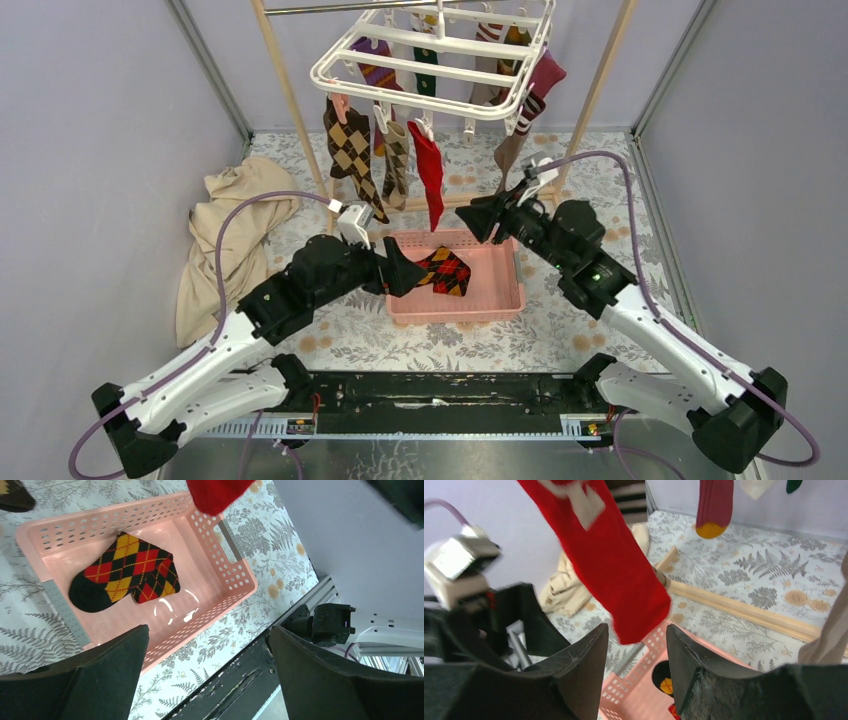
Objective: Remove the socks clipped to the hanger
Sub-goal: Remove the sock from the hanger.
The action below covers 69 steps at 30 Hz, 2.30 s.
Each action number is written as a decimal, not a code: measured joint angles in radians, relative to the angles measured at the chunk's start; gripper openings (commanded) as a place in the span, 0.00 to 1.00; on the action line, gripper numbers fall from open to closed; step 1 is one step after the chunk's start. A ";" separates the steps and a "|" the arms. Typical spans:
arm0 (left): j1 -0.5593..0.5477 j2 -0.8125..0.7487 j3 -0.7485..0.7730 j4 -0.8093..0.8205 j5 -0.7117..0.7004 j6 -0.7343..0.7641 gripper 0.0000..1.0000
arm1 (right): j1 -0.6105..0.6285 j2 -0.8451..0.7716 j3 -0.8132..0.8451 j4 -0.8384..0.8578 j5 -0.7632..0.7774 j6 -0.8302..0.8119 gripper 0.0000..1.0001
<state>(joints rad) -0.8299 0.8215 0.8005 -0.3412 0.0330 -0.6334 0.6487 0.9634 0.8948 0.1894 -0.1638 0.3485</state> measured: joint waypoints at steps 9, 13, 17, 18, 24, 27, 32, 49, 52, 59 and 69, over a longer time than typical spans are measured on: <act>-0.001 -0.040 -0.011 -0.027 -0.072 -0.010 0.99 | 0.107 0.096 -0.176 0.199 0.074 -0.107 0.55; -0.001 -0.040 -0.029 -0.037 -0.086 -0.013 0.99 | 0.172 0.126 -0.174 0.270 0.095 -0.148 0.56; -0.001 -0.040 -0.041 -0.047 -0.092 -0.019 0.99 | 0.208 0.152 -0.151 0.295 0.123 -0.174 0.57; -0.001 -0.040 -0.043 -0.048 -0.093 -0.019 0.99 | 0.214 0.161 -0.140 0.296 0.136 -0.178 0.57; -0.001 -0.040 -0.048 -0.051 -0.094 -0.020 0.99 | 0.224 0.223 -0.087 0.325 0.245 -0.195 0.56; -0.001 -0.042 -0.053 -0.052 -0.094 -0.022 0.99 | 0.225 0.255 -0.069 0.330 0.302 -0.198 0.55; -0.001 -0.051 -0.059 -0.056 -0.094 -0.026 0.99 | 0.226 0.282 -0.053 0.337 0.345 -0.198 0.53; -0.001 -0.060 -0.076 -0.056 -0.093 -0.040 0.99 | 0.227 0.216 -0.058 0.308 0.399 -0.204 0.64; -0.001 -0.066 -0.079 -0.056 -0.093 -0.044 0.99 | 0.227 0.220 -0.061 0.310 0.393 -0.215 0.67; -0.001 -0.088 -0.080 -0.058 -0.093 -0.047 0.99 | 0.227 0.277 -0.062 0.317 0.386 -0.252 0.70; -0.001 -0.095 -0.080 -0.077 -0.093 -0.049 0.99 | 0.227 0.348 -0.041 0.345 0.375 -0.277 0.79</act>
<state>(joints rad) -0.8307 0.7265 0.7208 -0.4187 -0.0597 -0.6823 0.8753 1.3117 0.8539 0.5343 0.2115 0.0711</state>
